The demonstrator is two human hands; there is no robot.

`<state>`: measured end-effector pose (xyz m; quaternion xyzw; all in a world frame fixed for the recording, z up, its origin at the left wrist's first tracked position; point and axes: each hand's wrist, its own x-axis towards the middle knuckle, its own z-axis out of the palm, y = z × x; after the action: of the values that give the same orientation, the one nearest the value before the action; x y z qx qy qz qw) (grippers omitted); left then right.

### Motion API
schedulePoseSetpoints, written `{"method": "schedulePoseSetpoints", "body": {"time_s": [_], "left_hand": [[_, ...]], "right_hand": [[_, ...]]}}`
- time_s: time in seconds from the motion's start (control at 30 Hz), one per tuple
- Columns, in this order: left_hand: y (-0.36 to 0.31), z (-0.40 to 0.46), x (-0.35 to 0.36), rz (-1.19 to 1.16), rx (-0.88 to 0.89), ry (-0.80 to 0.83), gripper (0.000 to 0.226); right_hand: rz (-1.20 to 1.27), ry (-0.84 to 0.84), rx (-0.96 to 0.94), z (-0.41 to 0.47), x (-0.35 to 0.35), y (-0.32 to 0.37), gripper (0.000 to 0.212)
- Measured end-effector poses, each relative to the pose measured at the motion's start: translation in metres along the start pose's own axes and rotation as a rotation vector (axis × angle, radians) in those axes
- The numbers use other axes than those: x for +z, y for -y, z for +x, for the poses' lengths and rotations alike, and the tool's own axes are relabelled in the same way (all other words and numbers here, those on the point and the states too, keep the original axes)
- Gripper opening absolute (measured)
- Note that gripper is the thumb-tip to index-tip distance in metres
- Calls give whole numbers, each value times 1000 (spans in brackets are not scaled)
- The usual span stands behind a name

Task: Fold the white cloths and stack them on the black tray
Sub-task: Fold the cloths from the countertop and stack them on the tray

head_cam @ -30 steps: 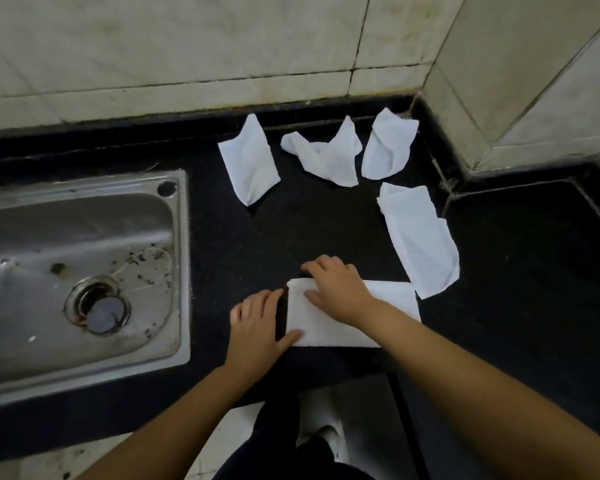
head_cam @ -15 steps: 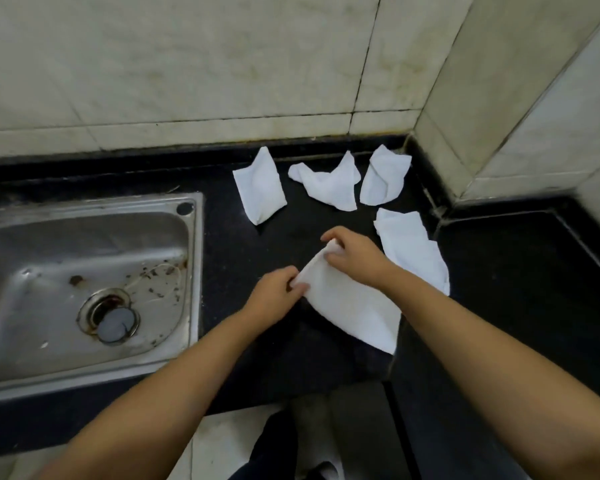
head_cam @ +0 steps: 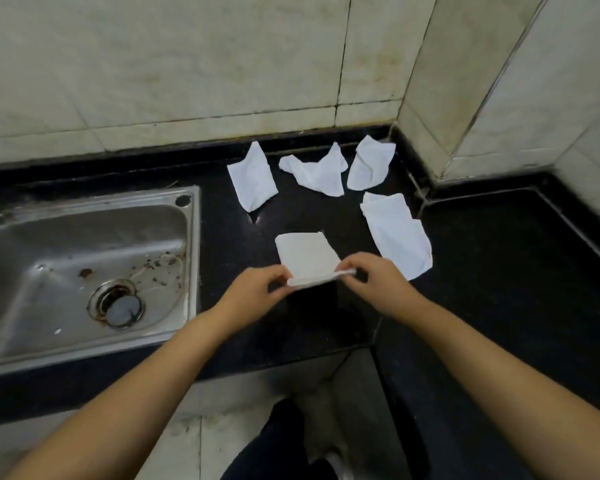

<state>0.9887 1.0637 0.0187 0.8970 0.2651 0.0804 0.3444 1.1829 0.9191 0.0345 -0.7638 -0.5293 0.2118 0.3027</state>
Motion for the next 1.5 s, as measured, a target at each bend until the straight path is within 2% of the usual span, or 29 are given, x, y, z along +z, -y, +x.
{"method": "schedulePoseSetpoints", "body": {"time_s": [0.07, 0.13, 0.2, 0.3, 0.43, 0.53, 0.67, 0.8, 0.93, 1.07, 1.13, 1.23, 1.3, 1.4, 1.5], "left_hand": [[12, -23, 23, -15, -79, 156, 8], [18, -35, 35, -79, -136, 238, 7], [22, -31, 35, -134, -178, 224, 6], [26, -2, 26, -176, -232, 127, 8], [37, 51, 15, -95, -312, 4, 9], [48, 79, 16, -22, -386, 13, 11], [55, 89, 26, 148, -438, 52, 12], [53, 75, 34, 171, -514, -32, 27], [46, 68, 45, 259, -522, 57, 44], [37, 78, 51, 304, -465, 94, 41], [32, 80, 50, 194, -446, 66, 33], [16, 82, 44, -308, -453, 33, 16], [-6, 82, 44, -532, -436, 62, 15], [-46, 75, 62, -816, -491, 217, 33], [-92, 53, 96, -903, -530, 467, 42]], "right_hand": [[-25, 137, 47, -25, 26, -17, 12], [6, 234, 83, -40, 41, -25, 12], [46, 252, 106, -35, 43, -27, 11], [71, 170, 139, -1, 33, -26, 12], [82, 89, 213, 58, 30, -25, 16], [35, 104, 294, 93, 39, -28, 21], [-158, 148, 360, 110, 57, -34, 32], [-174, 55, 547, 95, 59, -39, 45], [-291, 116, 683, 85, 64, -31, 44], [-361, 159, 746, 90, 76, -16, 37], [-225, 116, 797, 87, 72, -14, 31], [277, -71, 886, 67, 51, -15, 12], [612, -233, 930, 37, 33, -17, 6], [990, -455, 957, -28, 16, -24, 4], [1128, -677, 990, -113, 10, -23, 3]]}}
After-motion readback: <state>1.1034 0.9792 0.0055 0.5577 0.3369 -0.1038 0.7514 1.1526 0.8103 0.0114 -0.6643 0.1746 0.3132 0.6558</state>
